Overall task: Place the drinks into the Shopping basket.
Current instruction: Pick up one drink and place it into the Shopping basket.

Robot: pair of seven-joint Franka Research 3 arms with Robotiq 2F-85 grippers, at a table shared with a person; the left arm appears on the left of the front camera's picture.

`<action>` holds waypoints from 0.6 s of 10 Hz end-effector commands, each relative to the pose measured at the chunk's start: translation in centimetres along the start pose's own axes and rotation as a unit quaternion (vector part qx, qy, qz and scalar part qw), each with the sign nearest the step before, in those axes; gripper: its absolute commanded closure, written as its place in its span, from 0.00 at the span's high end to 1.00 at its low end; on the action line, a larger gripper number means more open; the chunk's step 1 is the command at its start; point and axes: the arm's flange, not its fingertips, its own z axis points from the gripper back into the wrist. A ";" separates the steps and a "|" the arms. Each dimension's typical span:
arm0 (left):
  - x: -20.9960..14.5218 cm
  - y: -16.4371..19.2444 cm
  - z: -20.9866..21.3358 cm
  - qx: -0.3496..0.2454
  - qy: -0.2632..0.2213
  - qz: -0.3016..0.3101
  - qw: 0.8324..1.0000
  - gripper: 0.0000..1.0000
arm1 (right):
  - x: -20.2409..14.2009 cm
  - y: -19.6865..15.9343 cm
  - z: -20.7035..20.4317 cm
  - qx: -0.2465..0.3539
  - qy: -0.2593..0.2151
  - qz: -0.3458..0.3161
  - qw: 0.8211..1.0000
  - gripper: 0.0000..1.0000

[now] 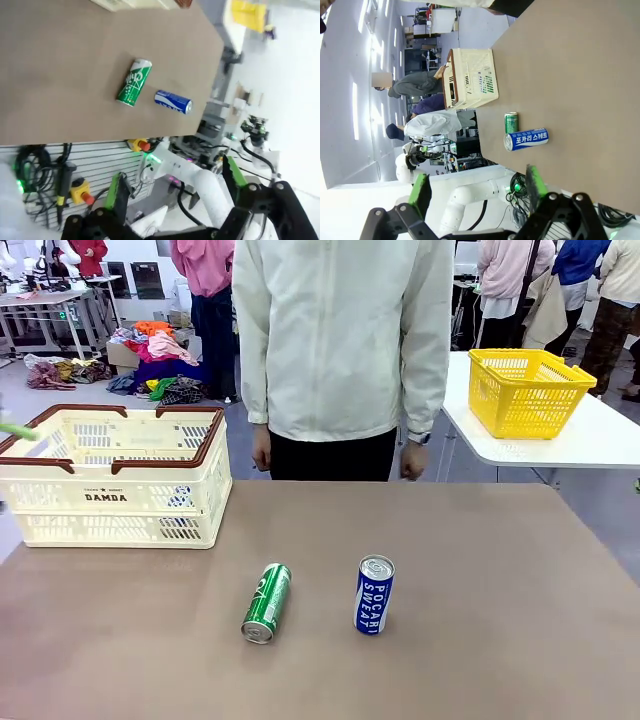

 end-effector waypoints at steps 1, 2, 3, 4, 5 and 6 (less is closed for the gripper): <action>-3.2 -10.2 -4.6 0.112 -0.024 0.002 0.993 1.00 | 0.1 0.5 0.0 0.012 -0.003 -0.009 1.000 1.00; -5.0 -14.7 -7.9 0.162 -0.038 -0.030 0.986 1.00 | 0.1 0.5 0.0 0.012 -0.003 -0.009 1.000 1.00; -6.7 -18.8 -11.6 0.212 -0.055 -0.052 0.974 1.00 | 0.1 0.5 0.0 0.012 -0.003 -0.009 1.000 1.00; -7.9 -21.7 -15.1 0.242 -0.048 -0.084 0.965 1.00 | 0.1 0.5 0.0 0.012 -0.003 -0.009 1.000 1.00; -9.0 -22.7 -18.6 0.276 -0.042 -0.120 0.953 1.00 | 0.1 0.5 0.0 0.012 -0.003 -0.009 1.000 1.00; -10.0 -22.1 -21.2 0.298 -0.046 -0.145 0.942 1.00 | 0.1 0.5 0.0 0.012 -0.003 -0.009 1.000 1.00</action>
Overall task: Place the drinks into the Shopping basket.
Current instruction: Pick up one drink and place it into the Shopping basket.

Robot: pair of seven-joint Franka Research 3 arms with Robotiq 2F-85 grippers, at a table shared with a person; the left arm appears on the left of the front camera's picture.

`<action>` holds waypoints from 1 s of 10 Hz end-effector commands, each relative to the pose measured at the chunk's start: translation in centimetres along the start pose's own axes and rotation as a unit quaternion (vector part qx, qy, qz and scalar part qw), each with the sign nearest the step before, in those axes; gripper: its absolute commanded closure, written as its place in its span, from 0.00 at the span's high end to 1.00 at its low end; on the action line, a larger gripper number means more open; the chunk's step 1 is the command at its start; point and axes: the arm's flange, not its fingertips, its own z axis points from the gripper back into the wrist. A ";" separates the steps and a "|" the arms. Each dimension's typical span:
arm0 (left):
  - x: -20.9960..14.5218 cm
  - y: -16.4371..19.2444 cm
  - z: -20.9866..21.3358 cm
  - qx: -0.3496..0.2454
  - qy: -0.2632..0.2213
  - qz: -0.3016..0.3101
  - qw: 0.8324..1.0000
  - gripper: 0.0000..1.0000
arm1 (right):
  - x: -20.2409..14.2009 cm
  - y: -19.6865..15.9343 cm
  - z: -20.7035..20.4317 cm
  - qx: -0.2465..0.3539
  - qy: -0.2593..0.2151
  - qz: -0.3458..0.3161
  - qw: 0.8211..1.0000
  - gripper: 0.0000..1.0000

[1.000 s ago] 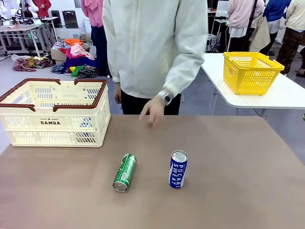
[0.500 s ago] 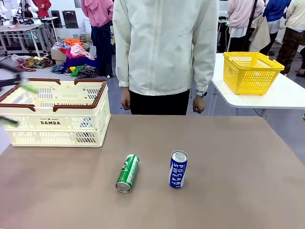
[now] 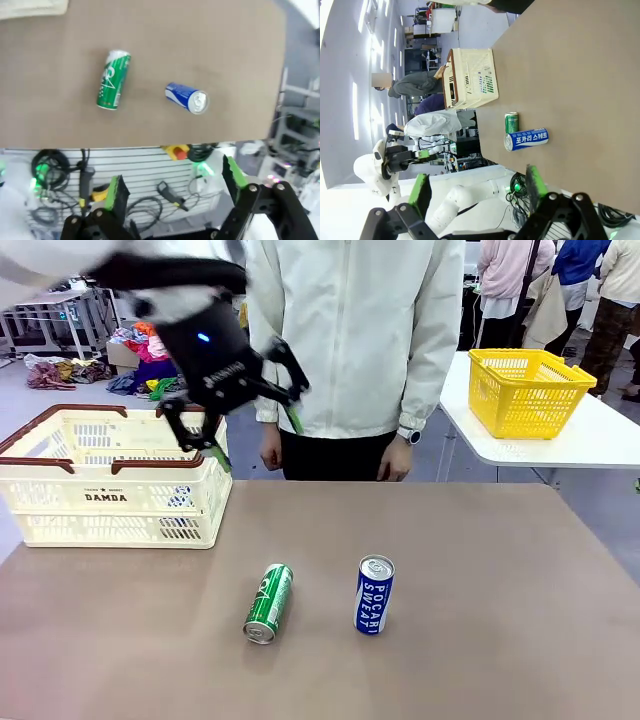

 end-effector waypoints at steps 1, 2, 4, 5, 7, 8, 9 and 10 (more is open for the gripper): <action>0.5 -1.1 -3.1 0.050 -0.017 -0.036 0.998 1.00 | 0.1 0.5 0.0 0.012 -0.003 -0.009 1.000 1.00; -0.8 -2.7 -5.6 0.064 -0.036 -0.080 0.994 1.00 | 0.1 0.5 0.0 0.012 -0.003 -0.009 1.000 1.00; -3.3 -4.9 -10.7 0.070 -0.044 -0.152 0.985 1.00 | 0.1 0.5 0.0 0.012 -0.003 -0.009 1.000 1.00; -4.3 -5.7 -12.6 0.060 -0.042 -0.171 0.982 1.00 | 0.1 0.5 0.0 0.012 -0.003 -0.009 1.000 1.00; -6.2 -7.1 -15.6 0.045 -0.050 -0.212 0.975 1.00 | 0.1 0.5 0.0 0.012 -0.003 -0.009 1.000 1.00; -6.7 -7.9 -16.6 0.046 -0.047 -0.239 0.969 1.00 | 0.1 0.5 0.0 0.012 -0.003 -0.009 1.000 1.00; -6.8 -8.5 -17.3 0.045 -0.042 -0.263 0.963 1.00 | 0.1 0.5 0.0 0.012 -0.003 -0.009 1.000 1.00; -6.7 -9.3 -18.4 0.048 -0.040 -0.282 0.957 1.00 | 0.1 0.5 0.0 0.012 -0.003 -0.009 1.000 1.00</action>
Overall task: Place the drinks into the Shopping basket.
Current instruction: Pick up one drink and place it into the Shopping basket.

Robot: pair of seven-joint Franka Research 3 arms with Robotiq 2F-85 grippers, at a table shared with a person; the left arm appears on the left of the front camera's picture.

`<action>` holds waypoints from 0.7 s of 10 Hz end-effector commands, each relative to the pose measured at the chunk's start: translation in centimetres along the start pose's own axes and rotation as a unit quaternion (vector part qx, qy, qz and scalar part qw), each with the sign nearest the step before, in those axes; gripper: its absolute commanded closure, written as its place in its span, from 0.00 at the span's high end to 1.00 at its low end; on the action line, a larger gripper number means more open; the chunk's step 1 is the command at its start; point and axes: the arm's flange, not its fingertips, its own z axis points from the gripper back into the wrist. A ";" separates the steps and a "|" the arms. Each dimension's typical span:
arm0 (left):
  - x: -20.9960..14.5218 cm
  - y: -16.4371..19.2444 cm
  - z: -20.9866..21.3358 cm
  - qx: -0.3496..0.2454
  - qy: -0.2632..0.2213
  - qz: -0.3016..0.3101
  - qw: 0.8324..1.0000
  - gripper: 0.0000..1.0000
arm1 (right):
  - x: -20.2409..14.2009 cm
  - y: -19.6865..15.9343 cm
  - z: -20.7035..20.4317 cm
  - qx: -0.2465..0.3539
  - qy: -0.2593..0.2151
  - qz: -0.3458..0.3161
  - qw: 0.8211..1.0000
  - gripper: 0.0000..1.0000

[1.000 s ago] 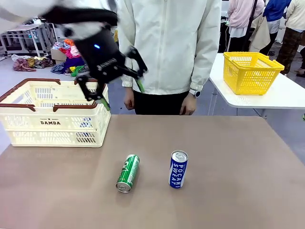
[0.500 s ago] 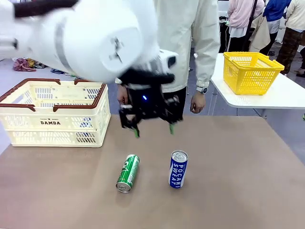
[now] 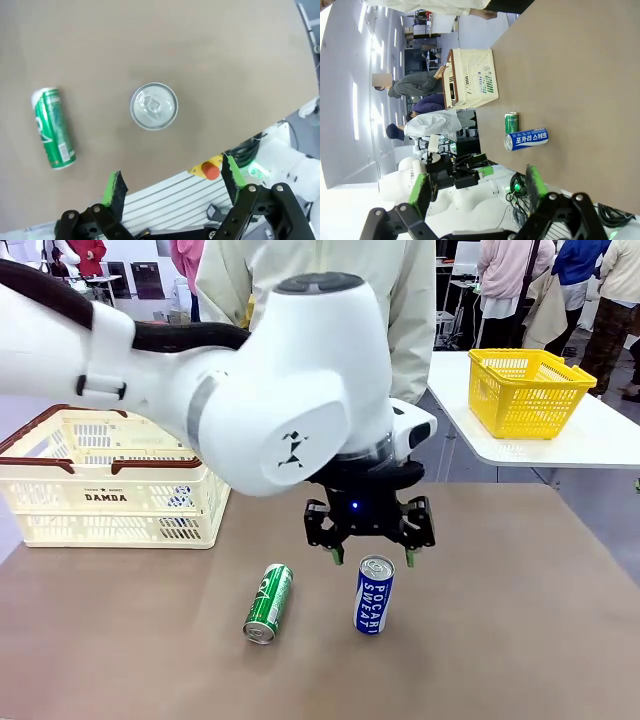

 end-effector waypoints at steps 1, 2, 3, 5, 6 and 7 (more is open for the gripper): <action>2.2 -1.0 -1.7 0.023 -0.006 -0.016 1.000 1.00 | 0.1 0.5 0.0 0.012 -0.003 -0.009 1.000 1.00; 3.2 -1.4 -2.8 0.032 0.003 0.002 0.999 1.00 | 0.1 0.5 0.0 0.012 -0.003 -0.009 1.000 1.00; 4.2 -1.7 -4.1 0.050 0.011 0.024 0.998 1.00 | 0.1 0.5 0.0 0.012 -0.003 -0.009 1.000 1.00; 5.4 -1.6 -6.6 0.067 0.037 0.051 0.996 1.00 | 0.1 0.5 0.0 0.012 -0.003 -0.009 1.000 1.00; 5.5 -1.7 -7.4 0.072 0.044 0.056 0.995 1.00 | 0.1 0.5 0.0 0.012 -0.003 -0.009 1.000 1.00; 5.3 -1.7 -7.9 0.067 0.058 0.049 0.995 1.00 | 0.1 0.5 0.0 0.012 -0.003 -0.009 1.000 1.00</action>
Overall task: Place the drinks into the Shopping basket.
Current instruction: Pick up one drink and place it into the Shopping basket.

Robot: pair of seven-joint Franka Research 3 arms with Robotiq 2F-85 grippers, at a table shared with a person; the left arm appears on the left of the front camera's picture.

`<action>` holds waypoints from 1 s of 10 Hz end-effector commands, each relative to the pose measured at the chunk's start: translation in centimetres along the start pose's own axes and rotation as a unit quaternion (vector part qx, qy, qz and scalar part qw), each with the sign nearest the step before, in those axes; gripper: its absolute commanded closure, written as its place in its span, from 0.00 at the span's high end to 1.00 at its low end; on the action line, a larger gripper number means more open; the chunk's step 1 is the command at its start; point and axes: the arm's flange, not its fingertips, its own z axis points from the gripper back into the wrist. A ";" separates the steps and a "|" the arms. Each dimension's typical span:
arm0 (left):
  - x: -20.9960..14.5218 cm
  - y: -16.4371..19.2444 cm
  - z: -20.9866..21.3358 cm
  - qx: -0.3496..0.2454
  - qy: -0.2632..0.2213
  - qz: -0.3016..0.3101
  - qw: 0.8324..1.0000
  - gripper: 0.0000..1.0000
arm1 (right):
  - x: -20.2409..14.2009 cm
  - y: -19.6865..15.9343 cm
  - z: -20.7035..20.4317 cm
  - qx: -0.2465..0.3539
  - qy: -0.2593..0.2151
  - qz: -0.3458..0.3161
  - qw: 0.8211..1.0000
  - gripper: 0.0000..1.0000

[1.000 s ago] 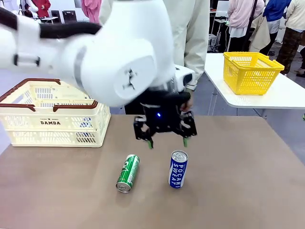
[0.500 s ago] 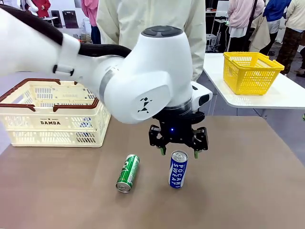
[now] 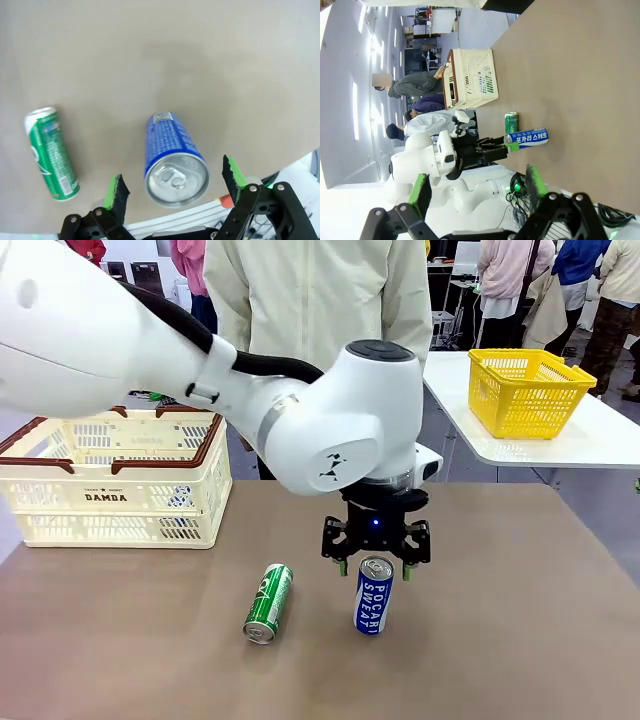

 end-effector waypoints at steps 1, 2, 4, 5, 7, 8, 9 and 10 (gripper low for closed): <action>0.2 -1.6 0.1 0.009 0.006 0.011 1.000 1.00 | 0.1 0.5 0.0 0.012 -0.003 -0.009 1.000 1.00; 0.2 -1.7 -0.3 0.013 0.008 0.015 1.000 1.00 | 0.1 0.5 0.0 0.012 -0.003 -0.009 1.000 1.00; 0.2 -1.6 -1.1 0.023 0.017 0.017 0.999 1.00 | 0.1 0.5 0.0 0.012 -0.003 -0.009 1.000 1.00; 0.2 -1.5 -1.2 0.025 0.016 0.019 0.999 1.00 | 0.1 0.5 0.0 0.012 -0.003 -0.009 1.000 1.00; 0.4 -1.2 -1.5 0.033 0.011 0.024 0.999 1.00 | 0.1 0.5 0.0 0.012 -0.003 -0.009 1.000 1.00; 0.5 -1.1 -1.7 0.030 0.008 0.027 0.999 0.77 | 0.1 0.5 0.0 0.012 -0.003 -0.009 1.000 1.00; 0.5 -1.1 -1.9 0.038 -0.008 0.031 0.999 0.28 | 0.1 0.5 0.0 0.012 -0.003 -0.009 1.000 1.00; 0.4 -1.1 -2.1 0.038 -0.007 0.030 0.999 0.00 | 0.1 0.5 0.0 0.012 -0.003 -0.009 1.000 1.00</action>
